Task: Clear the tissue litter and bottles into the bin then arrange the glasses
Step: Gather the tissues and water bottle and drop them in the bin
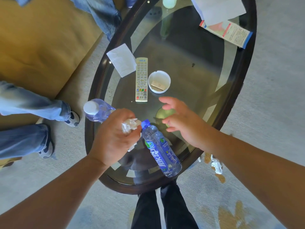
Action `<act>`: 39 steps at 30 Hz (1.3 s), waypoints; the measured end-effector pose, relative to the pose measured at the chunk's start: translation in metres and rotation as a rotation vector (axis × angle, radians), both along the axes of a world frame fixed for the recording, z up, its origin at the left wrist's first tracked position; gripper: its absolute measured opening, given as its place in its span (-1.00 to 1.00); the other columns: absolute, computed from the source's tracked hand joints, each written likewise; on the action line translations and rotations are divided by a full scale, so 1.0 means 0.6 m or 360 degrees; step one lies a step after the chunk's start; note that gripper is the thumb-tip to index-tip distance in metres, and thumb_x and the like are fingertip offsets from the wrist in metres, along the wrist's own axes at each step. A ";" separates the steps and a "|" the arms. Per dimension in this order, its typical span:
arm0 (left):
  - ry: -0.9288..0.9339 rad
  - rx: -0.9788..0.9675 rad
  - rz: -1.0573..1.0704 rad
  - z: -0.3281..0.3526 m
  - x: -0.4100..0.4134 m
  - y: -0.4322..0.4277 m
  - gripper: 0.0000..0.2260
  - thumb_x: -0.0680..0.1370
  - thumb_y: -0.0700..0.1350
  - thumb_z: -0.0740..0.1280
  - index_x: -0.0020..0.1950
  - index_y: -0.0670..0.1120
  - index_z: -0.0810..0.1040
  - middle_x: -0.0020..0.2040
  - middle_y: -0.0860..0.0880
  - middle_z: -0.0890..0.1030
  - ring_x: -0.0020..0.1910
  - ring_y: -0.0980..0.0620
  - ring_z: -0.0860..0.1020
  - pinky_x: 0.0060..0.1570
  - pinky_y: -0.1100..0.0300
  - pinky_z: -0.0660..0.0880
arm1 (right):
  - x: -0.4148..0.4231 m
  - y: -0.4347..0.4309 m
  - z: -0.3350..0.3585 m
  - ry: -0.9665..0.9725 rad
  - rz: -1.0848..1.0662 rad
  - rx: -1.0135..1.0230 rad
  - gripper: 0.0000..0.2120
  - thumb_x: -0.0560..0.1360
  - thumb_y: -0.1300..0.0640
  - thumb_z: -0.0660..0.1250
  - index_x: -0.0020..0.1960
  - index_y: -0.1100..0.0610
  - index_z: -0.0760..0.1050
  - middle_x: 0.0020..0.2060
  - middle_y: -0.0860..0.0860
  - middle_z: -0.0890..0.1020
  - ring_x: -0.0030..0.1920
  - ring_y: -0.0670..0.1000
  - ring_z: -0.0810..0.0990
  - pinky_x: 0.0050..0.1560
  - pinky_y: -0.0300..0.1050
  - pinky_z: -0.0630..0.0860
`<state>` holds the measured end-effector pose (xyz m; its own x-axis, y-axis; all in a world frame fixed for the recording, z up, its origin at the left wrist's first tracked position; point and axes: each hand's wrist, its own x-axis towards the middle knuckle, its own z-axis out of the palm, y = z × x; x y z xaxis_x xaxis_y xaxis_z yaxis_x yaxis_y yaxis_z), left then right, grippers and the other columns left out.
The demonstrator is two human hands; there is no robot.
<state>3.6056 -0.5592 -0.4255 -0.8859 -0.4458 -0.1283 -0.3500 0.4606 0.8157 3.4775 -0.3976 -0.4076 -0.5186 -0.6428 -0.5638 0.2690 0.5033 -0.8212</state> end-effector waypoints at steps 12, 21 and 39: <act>-0.0027 -0.0182 -0.0139 -0.007 0.084 -0.003 -0.90 0.38 0.01 0.30 -0.20 0.05 0.40 -0.27 0.10 0.46 -0.28 0.19 0.44 -0.23 0.41 0.33 | 0.069 0.014 -0.119 0.0244 0.0497 0.0923 0.06 0.26 -0.25 0.46 0.54 -0.05 -0.09 0.38 0.10 0.24 0.39 0.13 0.27 0.28 0.13 0.39; -0.0064 -0.0144 -0.0114 -0.027 0.109 0.015 -0.90 0.38 -0.01 0.31 -0.20 0.00 0.42 -0.29 0.09 0.45 -0.26 0.20 0.42 -0.23 0.47 0.29 | 0.122 -0.019 -0.198 0.0378 0.0281 0.1107 -0.08 0.16 -0.23 0.51 0.36 0.01 0.15 0.18 0.07 0.41 0.17 0.19 0.47 0.14 0.15 0.48; 0.0156 -0.0213 -0.0553 0.125 -0.027 0.047 -0.82 0.35 -0.14 0.32 -0.24 0.09 0.35 -0.32 0.08 0.41 -0.36 0.11 0.42 -0.31 0.36 0.32 | 0.043 0.061 0.049 0.0505 -0.0638 0.0177 -0.38 0.31 0.15 0.54 0.21 -0.03 0.26 -0.03 -0.08 0.56 -0.10 -0.10 0.61 -0.10 -0.16 0.57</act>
<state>3.5896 -0.5312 -0.3504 -0.9923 -0.1239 0.0032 -0.0778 0.6427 0.7622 3.5033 -0.3609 -0.3782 -0.8679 -0.3040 -0.3929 0.2052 0.5008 -0.8409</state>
